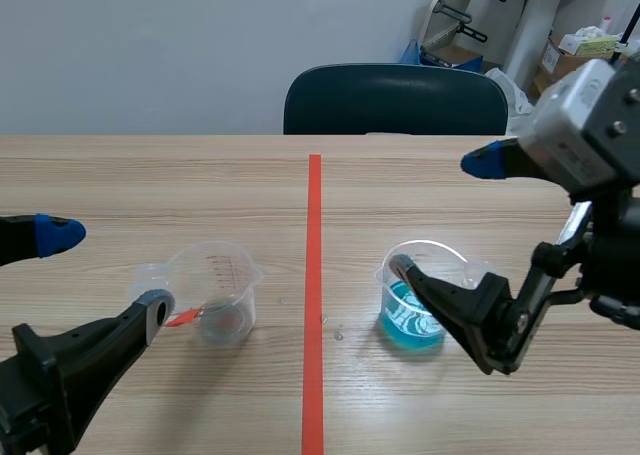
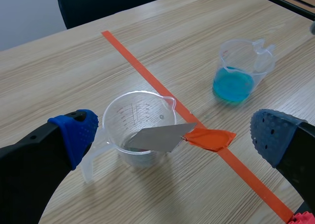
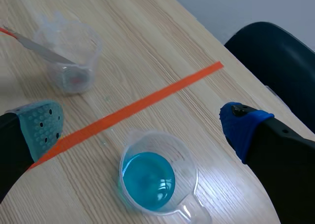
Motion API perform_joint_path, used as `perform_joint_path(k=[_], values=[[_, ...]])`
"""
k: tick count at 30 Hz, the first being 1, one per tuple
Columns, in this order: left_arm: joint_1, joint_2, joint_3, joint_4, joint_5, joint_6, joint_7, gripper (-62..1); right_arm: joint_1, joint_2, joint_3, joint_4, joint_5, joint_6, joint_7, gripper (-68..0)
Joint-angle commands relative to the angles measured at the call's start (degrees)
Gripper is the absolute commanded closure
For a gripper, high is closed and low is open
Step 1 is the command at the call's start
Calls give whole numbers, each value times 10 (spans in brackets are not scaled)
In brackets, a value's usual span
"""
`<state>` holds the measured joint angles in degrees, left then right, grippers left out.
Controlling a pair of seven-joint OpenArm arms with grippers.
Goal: Do the redox reaction experiment
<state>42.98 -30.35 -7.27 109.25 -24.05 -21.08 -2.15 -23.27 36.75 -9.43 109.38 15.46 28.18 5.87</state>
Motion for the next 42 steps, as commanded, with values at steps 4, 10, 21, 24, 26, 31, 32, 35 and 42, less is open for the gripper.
perform_joint_path(k=[4,10,21,24,26,31,32,35,42], values=[[2,0,2,10,-2,3,-10,-623,52,10,-49,6,-15,4,6,-679],[39,-2,-7,10,-2,3,-47,-623,116,10,-129,-22,-26,4,7,-679],[177,-2,-88,10,80,3,-193,-623,235,10,-268,-84,-36,17,45,-679],[231,-2,-113,10,98,3,-250,-623,269,7,-312,-106,-44,19,61,-679],[269,-2,-128,10,116,3,-290,-623,292,2,-343,-123,-61,19,76,-679],[325,-2,-157,10,156,3,-388,-623,344,-25,-409,-165,-103,18,104,-679],[325,-2,-160,10,163,3,-403,-623,352,-31,-419,-173,-108,18,109,-679],[325,0,-163,-4,179,-9,-417,-623,374,-50,-447,-194,-130,16,129,-679],[325,0,-163,-50,208,-29,-479,-623,407,-95,-495,-233,-186,9,141,-679]])
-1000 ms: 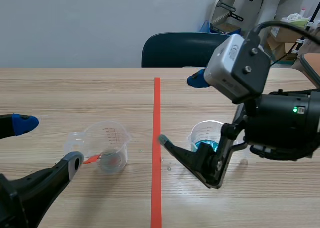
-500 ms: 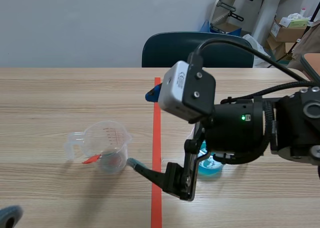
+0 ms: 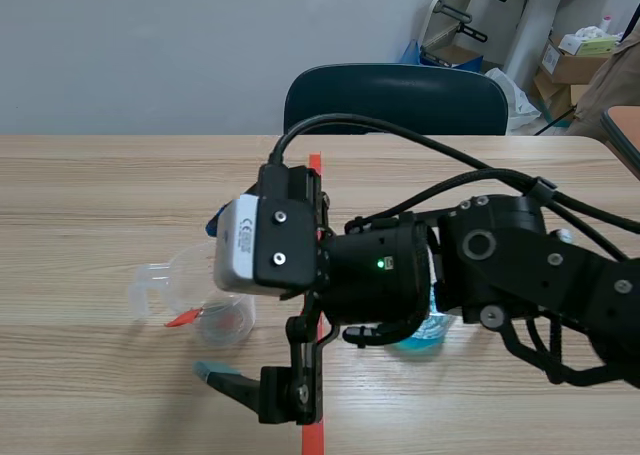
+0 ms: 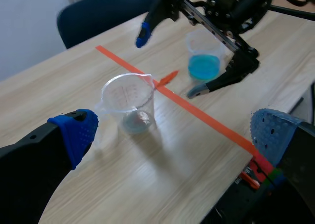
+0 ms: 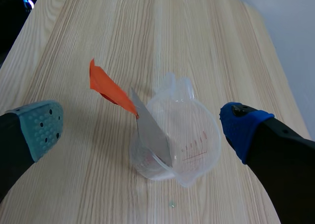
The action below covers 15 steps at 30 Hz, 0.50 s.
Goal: Do the redox reaction experiment
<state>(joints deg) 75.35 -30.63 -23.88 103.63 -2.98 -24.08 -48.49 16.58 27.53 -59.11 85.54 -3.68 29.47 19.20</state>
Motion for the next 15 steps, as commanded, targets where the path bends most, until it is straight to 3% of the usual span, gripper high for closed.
perform_joint_path(k=[1,6,11,15], values=[[1,3,3,1,-2,-1,-22,-623,13,-8,-4,0,-2,-10,9,-679],[1,3,8,-15,-2,-1,-31,-623,16,-18,-13,-8,-30,-46,27,-679],[-14,3,25,-47,0,-3,-22,-623,15,-18,-13,-8,-37,-46,33,-441],[-42,3,38,-76,24,-10,-23,-623,15,-18,-13,-8,-37,-48,48,-338]])
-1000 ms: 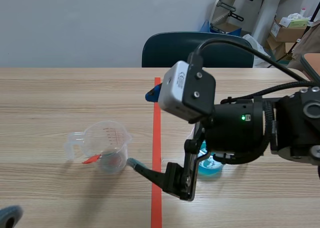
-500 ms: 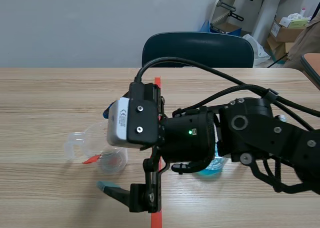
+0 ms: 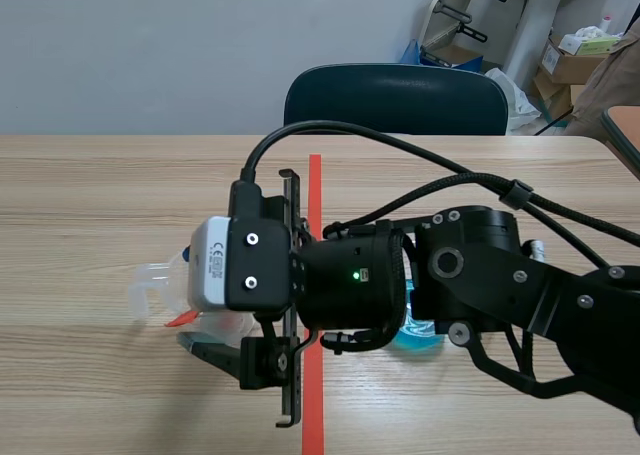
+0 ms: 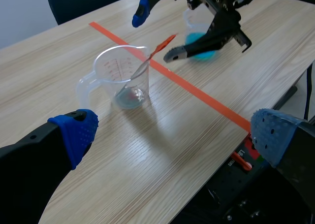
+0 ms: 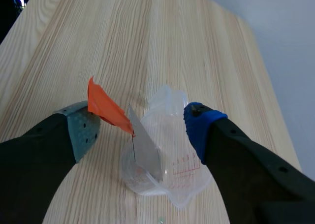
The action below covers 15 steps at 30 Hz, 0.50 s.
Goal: Do the redox reaction experiment
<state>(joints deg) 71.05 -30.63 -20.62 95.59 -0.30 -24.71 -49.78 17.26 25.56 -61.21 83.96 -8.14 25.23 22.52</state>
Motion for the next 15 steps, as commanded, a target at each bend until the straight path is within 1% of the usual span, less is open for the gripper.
perform_joint_path(k=[1,3,5,10,12,13,15], values=[[-5,3,10,-3,-2,-4,-11,-623,9,1,8,8,8,-11,21,-318],[-15,3,19,-14,3,-3,-16,-623,9,1,8,8,8,-21,30,-282],[-22,3,27,-21,15,-3,-19,-623,9,1,8,8,8,-30,33,-243],[-25,3,33,-26,18,-3,-19,-623,9,2,8,8,8,-30,33,-69],[-25,3,33,-26,18,-3,-19,-623,9,2,8,8,8,-30,33,-18],[-25,3,33,-26,17,-3,-19,-623,9,2,8,8,8,-30,34,-4],[-26,3,33,-26,14,-3,-19,-623,9,2,8,8,8,-30,34,-5]])
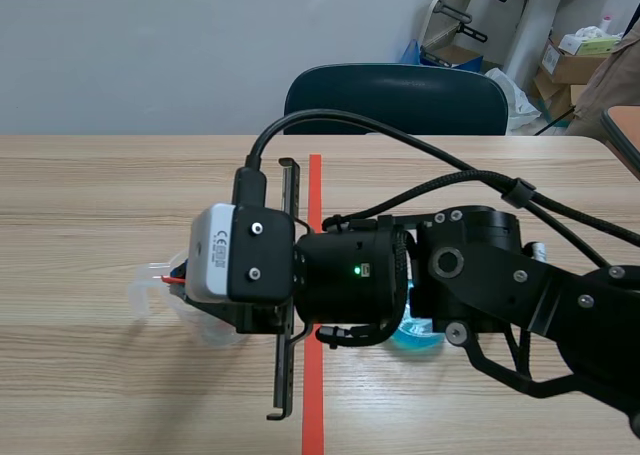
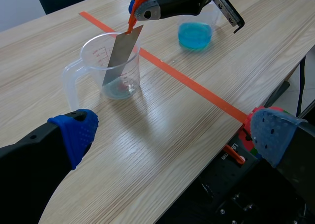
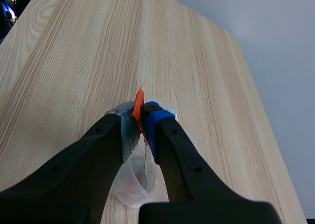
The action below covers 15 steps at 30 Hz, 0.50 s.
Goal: Do the redox reaction experiment
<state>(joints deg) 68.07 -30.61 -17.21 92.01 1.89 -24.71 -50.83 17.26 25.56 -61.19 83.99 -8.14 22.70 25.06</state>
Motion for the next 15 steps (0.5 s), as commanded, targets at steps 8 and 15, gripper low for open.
perform_joint_path(k=[8,15], values=[[3,3,-1,10,-7,-3,-8,-623,10,2,9,8,19,-6,8,-6],[3,3,-1,10,-7,-3,-8,-623,32,7,9,8,113,-3,-27,-6]])
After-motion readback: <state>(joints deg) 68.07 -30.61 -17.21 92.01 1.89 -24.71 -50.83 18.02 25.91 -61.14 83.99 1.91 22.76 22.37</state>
